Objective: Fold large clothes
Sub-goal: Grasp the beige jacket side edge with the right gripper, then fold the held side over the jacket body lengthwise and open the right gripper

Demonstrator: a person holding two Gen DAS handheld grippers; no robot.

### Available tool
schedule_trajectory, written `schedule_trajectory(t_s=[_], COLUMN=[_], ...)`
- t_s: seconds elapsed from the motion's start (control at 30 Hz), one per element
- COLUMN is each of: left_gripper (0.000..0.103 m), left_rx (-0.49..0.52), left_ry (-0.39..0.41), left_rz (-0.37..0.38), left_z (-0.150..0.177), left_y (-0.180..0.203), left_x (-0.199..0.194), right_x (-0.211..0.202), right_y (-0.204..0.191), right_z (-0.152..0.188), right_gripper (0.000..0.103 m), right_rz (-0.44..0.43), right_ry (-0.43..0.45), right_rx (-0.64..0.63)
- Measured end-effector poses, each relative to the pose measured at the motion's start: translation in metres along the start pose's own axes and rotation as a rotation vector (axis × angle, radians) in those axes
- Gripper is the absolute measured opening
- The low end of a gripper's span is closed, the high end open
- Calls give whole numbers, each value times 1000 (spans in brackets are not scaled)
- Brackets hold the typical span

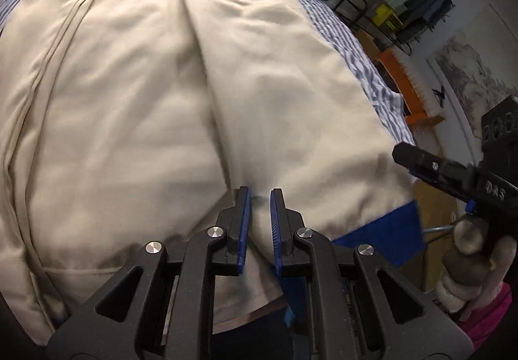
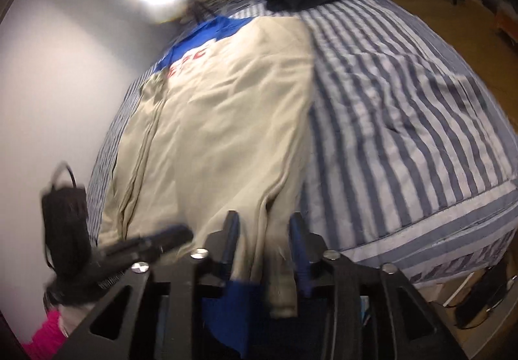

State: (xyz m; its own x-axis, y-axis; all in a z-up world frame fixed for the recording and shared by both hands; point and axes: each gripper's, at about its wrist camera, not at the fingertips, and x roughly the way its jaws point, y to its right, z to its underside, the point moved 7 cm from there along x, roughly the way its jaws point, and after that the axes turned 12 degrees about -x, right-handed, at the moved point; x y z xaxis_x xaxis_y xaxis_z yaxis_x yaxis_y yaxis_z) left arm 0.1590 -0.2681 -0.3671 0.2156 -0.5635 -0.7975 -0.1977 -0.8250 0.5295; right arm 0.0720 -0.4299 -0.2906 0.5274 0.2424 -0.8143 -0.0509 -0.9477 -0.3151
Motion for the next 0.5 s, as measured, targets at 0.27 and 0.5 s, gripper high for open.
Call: schedule_trajectory(t_s=[0.27,0.5], left_gripper=[10,10], left_rx=[-45,-46], left_ry=[53,21], left_rz=[-3,-14], left_z=[-9,-6], left_y=[20,15], left_x=[-16,10], right_x=[38,45], right_y=[44,24], right_z=[13,0], right_gripper=[43,5], right_rz=[-139,-127], right_ry=[35,4], right_rx=[237,203])
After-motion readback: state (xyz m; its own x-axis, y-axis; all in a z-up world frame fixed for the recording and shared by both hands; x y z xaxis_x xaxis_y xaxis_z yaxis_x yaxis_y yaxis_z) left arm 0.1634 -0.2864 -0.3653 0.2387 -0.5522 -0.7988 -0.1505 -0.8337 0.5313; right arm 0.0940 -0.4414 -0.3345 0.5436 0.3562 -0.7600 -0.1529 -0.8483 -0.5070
